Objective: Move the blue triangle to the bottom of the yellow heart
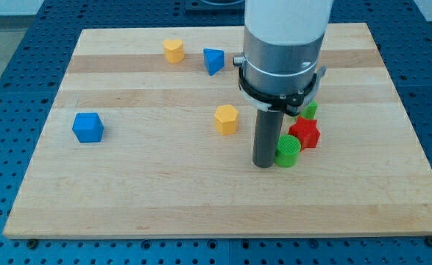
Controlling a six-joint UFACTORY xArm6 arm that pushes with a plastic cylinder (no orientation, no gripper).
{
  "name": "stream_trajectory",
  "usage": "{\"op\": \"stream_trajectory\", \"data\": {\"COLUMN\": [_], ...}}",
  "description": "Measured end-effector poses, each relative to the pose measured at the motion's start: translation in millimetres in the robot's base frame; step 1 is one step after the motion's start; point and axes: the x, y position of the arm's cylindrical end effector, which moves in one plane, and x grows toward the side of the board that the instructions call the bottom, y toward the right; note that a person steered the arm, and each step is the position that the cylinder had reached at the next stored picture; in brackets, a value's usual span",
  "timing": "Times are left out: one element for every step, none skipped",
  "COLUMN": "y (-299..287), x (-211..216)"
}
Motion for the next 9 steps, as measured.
{"op": "stream_trajectory", "data": {"y": [0,0,0,18,31,31,31,9,2], "x": [-15,-28,-27,-25,-18,-18,-18,-46,-61]}}
